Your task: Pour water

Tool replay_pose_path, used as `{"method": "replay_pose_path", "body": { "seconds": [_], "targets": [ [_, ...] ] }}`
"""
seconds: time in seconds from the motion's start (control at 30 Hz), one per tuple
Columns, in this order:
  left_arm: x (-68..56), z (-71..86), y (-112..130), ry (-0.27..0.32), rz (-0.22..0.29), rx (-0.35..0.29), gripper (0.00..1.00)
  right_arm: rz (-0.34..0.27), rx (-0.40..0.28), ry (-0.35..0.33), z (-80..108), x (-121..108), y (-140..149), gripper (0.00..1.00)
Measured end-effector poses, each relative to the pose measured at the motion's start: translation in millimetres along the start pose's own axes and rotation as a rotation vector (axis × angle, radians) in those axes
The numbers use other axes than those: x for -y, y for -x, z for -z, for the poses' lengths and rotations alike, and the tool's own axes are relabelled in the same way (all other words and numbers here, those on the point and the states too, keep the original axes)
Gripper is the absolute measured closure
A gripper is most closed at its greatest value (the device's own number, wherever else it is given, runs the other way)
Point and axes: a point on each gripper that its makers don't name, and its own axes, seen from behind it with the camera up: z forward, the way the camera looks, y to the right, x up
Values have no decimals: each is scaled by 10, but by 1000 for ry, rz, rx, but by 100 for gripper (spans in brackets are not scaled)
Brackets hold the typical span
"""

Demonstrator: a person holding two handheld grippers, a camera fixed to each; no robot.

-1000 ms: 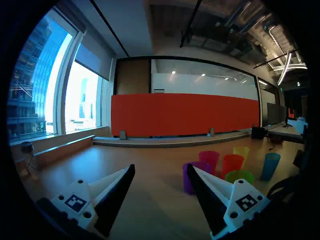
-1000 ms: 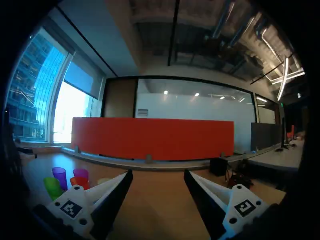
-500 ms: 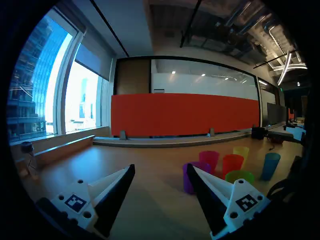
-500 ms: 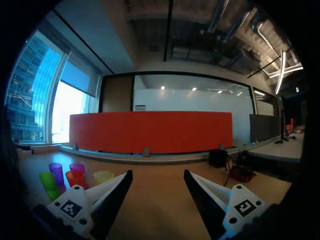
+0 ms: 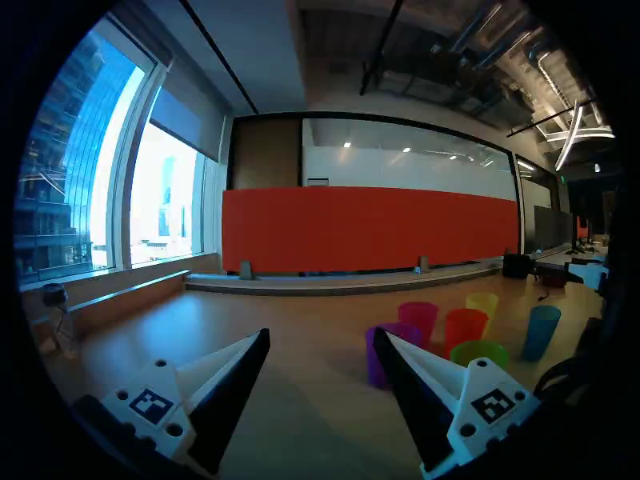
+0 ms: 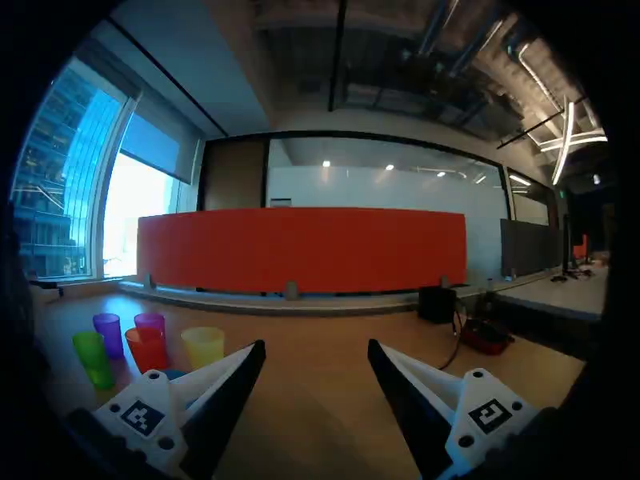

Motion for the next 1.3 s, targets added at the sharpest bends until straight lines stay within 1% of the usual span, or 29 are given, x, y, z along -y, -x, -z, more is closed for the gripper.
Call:
{"method": "replay_pose_path", "body": {
  "seconds": [0.2,1.3],
  "targets": [
    [1,2,-3,0,0,0,4,-2,30,-3,-5,4,56,1],
    [4,2,-1,0,0,0,4,-3,32,-4,-2,15,71,1]
  ]
}}
